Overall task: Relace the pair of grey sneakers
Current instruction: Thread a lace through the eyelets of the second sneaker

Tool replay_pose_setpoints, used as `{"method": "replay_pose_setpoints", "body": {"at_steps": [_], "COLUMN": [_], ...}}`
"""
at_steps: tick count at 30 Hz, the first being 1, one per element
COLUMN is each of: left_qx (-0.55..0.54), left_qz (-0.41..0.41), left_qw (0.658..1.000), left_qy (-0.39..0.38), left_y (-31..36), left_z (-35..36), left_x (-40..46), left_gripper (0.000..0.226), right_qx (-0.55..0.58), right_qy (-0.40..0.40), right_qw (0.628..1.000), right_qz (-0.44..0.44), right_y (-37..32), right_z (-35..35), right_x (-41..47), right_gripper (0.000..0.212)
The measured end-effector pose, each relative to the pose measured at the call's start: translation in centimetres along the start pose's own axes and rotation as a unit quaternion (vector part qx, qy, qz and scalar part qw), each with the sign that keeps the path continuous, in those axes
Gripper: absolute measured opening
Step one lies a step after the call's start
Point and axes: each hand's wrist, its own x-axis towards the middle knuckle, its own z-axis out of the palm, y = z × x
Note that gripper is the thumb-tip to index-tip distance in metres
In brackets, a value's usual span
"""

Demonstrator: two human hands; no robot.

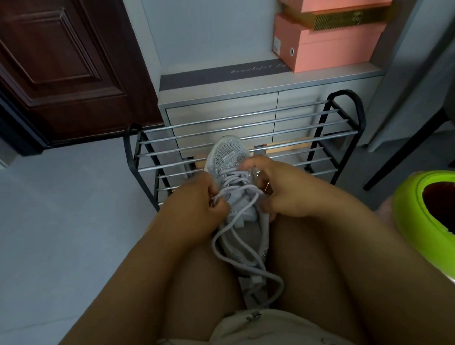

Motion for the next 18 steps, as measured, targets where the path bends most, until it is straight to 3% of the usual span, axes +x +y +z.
{"method": "replay_pose_setpoints", "body": {"at_steps": [4, 7, 13, 15, 17, 18], "left_qx": [0.053, -0.014, -0.051, -0.068, -0.078, -0.08], "left_qz": [0.012, 0.03, 0.029, 0.021, 0.012, 0.008], "left_qw": [0.998, 0.999, 0.998, 0.997, 0.997, 0.996], "left_qy": [-0.039, -0.042, -0.018, -0.023, -0.025, -0.026], "left_y": [0.2, -0.1, 0.3, 0.5, 0.6, 0.7], "left_z": [0.1, -0.1, -0.1, -0.2, -0.3, -0.3], "left_x": [0.8, 0.6, 0.4, 0.4, 0.4, 0.4], "left_gripper": [0.022, 0.024, 0.022, 0.021, 0.022, 0.022], "right_qx": [0.077, 0.083, -0.127, -0.165, -0.218, -0.214], "right_qy": [0.022, 0.039, 0.13, 0.082, 0.005, -0.023], "right_qw": [0.997, 0.996, 0.983, 0.983, 0.976, 0.976], "right_qz": [0.004, 0.019, -0.024, -0.015, 0.02, 0.041], "right_y": [0.2, 0.4, -2.1, -3.6, -4.6, -4.9], "right_z": [0.4, 0.2, -1.0, -1.1, 0.4, 1.4], "right_x": [0.1, -0.1, -1.5, -2.2, -2.3, -2.1], "right_gripper": [0.062, 0.052, 0.026, 0.004, 0.03, 0.034]}}
